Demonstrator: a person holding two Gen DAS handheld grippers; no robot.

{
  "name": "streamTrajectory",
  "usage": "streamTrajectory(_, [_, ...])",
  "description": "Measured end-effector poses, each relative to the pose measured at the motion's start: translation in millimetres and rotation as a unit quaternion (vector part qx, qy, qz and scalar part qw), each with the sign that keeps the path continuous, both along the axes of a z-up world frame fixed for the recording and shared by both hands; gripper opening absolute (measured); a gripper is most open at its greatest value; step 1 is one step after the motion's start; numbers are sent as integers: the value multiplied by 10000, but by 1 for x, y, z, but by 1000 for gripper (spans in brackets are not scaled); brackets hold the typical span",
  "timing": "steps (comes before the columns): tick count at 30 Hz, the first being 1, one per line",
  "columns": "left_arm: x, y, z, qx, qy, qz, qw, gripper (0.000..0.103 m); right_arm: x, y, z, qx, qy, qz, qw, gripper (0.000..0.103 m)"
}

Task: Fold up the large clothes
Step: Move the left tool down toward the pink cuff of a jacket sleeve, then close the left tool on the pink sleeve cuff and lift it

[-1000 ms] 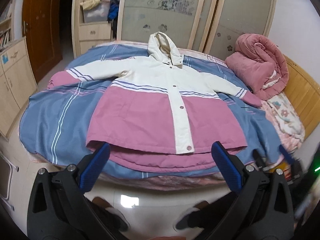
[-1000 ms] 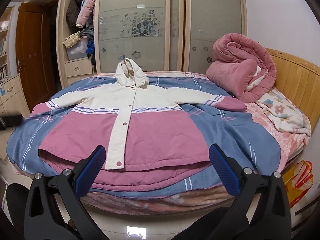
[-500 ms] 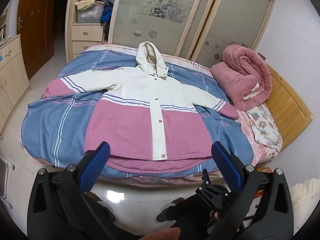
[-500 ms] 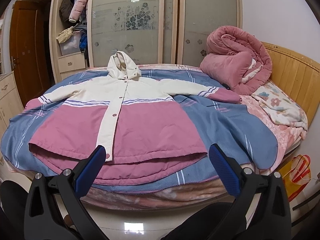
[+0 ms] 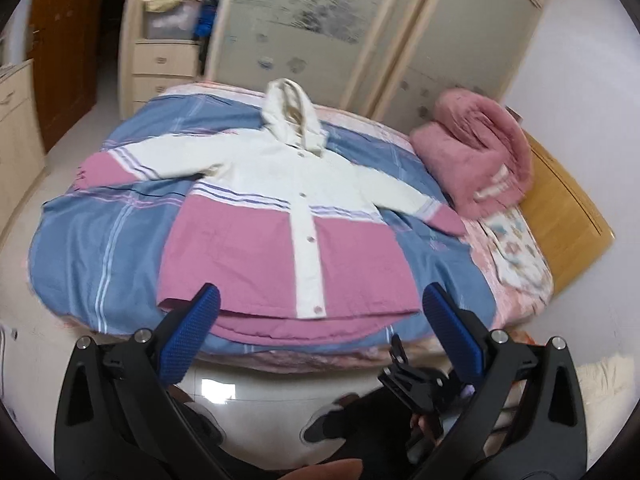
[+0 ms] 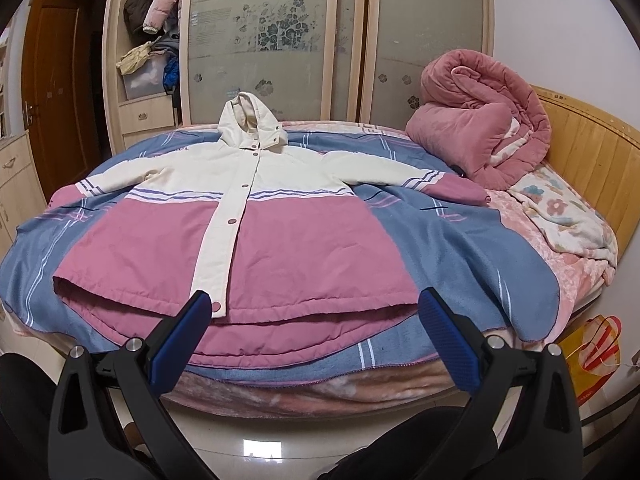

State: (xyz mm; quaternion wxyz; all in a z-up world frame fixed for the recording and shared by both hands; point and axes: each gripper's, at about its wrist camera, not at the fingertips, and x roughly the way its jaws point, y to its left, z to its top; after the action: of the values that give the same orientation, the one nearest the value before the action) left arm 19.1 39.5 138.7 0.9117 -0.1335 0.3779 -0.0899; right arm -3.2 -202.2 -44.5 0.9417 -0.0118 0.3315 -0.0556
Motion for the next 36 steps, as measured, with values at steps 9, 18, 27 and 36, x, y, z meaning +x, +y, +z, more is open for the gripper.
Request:
streamTrajectory(9, [-6,31,3,20,-602,490,9970,101,12,14,-7,-120,160,83,9998,102])
streamTrajectory(18, [84,207,-89,-984,132,1769,9792,101,33,20,-8,-122,195,87,9997,102])
streamTrajectory(27, [170,416,-234,-3740,-96,2713,8868,101,63,32,-17,-80,321,291,9990,102])
streamTrajectory(36, [248,500,-277,-4306,-772,2661,8590,101,89,43,-24,-217,477,497,9974,102])
